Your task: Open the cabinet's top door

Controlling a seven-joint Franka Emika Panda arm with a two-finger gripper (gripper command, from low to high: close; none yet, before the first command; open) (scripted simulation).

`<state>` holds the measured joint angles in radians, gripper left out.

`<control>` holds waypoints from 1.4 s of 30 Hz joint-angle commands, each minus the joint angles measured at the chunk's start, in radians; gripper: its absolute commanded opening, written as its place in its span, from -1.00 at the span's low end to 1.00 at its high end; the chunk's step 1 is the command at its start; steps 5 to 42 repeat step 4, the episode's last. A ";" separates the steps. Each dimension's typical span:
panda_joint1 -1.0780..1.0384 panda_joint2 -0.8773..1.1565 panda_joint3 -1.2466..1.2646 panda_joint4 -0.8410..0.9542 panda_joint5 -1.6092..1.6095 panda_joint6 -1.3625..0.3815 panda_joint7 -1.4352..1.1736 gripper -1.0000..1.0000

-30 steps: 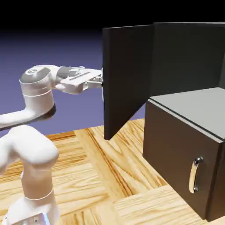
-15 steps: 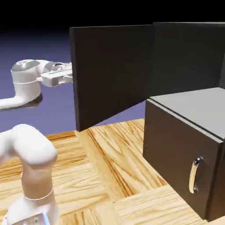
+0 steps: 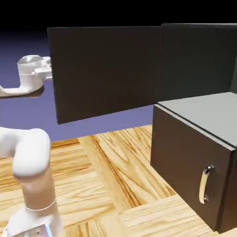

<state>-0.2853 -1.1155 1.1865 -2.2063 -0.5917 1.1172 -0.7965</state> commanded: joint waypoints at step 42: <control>-0.115 0.003 0.067 0.115 0.028 -0.073 -0.016 -1.00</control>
